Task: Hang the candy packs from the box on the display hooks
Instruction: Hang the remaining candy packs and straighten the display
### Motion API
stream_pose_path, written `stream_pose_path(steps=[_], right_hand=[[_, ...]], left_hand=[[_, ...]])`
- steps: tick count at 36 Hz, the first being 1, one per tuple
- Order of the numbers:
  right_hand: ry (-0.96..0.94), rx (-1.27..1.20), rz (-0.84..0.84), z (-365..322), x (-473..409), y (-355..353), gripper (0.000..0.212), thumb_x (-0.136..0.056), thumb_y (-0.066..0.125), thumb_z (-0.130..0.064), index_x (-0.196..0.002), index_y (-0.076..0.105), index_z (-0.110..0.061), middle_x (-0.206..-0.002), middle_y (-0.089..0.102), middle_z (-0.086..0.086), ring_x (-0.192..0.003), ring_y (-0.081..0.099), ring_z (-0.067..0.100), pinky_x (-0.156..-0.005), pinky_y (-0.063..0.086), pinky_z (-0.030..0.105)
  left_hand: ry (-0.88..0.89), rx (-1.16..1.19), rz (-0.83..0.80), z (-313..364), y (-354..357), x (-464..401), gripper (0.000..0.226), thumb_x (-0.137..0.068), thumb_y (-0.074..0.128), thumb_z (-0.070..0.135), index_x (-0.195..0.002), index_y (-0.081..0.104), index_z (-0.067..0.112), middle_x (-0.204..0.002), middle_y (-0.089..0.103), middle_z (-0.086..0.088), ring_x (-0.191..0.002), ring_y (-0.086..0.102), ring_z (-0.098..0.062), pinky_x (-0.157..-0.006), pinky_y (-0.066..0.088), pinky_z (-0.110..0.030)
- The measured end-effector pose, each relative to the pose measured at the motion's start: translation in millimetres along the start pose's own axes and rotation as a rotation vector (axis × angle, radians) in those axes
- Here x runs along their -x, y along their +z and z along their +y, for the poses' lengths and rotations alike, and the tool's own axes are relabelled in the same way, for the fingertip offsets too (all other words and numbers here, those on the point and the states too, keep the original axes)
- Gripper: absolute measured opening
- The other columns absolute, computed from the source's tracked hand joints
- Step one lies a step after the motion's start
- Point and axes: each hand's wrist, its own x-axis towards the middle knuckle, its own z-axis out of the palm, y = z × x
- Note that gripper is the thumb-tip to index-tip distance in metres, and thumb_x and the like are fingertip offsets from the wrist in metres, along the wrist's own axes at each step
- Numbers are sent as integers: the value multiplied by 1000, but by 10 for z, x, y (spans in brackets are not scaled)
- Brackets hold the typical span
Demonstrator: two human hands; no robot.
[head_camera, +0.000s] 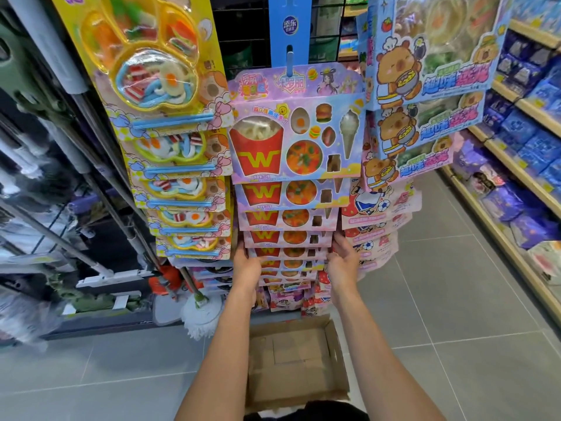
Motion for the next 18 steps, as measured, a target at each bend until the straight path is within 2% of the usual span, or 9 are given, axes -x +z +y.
stream_pose_path(steps=[2, 4, 6, 8, 9, 11, 14, 16, 18], right_hand=[[61, 14, 6, 73, -14, -19, 46, -97, 48, 7, -137, 58, -12, -131, 64, 2, -120, 60, 16, -105, 49, 44], [121, 63, -10, 137, -53, -46, 48, -97, 44, 8, -141, 53, -8, -137, 61, 7, -126, 57, 21, -107, 47, 40], [154, 126, -29, 167, -85, -63, 51, -95, 42, 11, -144, 48, -5, -142, 56, 8, -132, 52, 22, -107, 44, 34], [173, 187, -43, 199, -96, -64, 56, -95, 39, 12, -147, 44, -7, -144, 53, 5, -131, 51, 22, -101, 48, 34], [180, 213, -56, 199, -79, -58, 57, -96, 38, 11, -149, 42, -10, -144, 52, 3, -128, 54, 23, -96, 51, 37], [195, 236, -92, 216, -60, -39, 58, -96, 38, 8, -150, 41, -14, -144, 51, 1, -126, 56, 26, -102, 47, 45], [203, 240, -110, 266, -109, 2, 55, -96, 39, 5, -146, 43, -17, -142, 53, 2, -130, 49, 23, -113, 39, 44], [206, 251, -100, 308, -146, 21, 53, -97, 41, 2, -147, 42, -18, -141, 55, 7, -130, 50, 28, -111, 41, 47], [217, 249, -88, 350, -172, 13, 54, -96, 43, 1, -146, 44, -20, -140, 56, 7, -129, 51, 29, -106, 45, 45]], left_hand=[[-9, -18, 5, -8, 4, -6, 46, -103, 46, 7, -147, 42, 21, -136, 59, -4, -115, 58, -22, -96, 51, -40], [-15, -14, -13, 1, 22, -18, 47, -102, 46, 3, -146, 43, 20, -136, 58, -1, -120, 56, -24, -100, 49, -42], [-3, -23, -30, 28, 25, 1, 43, -102, 45, 2, -142, 46, 18, -126, 56, 5, -112, 55, -18, -91, 48, -36], [-2, -28, -40, 49, 12, 10, 44, -103, 44, 1, -144, 45, 18, -121, 55, 5, -102, 55, -14, -85, 47, -32], [-2, -40, -50, 43, -6, 8, 44, -103, 42, 1, -143, 46, 18, -120, 57, 5, -95, 58, -12, -82, 47, -31], [-1, -84, -69, 31, -43, 0, 41, -104, 41, 1, -140, 49, 18, -115, 58, 5, -90, 60, -10, -76, 46, -27], [3, -158, -118, 56, -104, -13, 37, -105, 41, 4, -138, 53, 17, -119, 58, 7, -105, 56, -14, -84, 42, -27], [-38, -227, -186, 55, -116, -40, 40, -105, 40, 3, -141, 50, 15, -130, 56, 5, -109, 55, -14, -89, 43, -27], [-71, -281, -200, 61, -95, -32, 49, -103, 40, -3, -149, 40, 13, -141, 51, -2, -125, 51, -22, -101, 41, -33]])
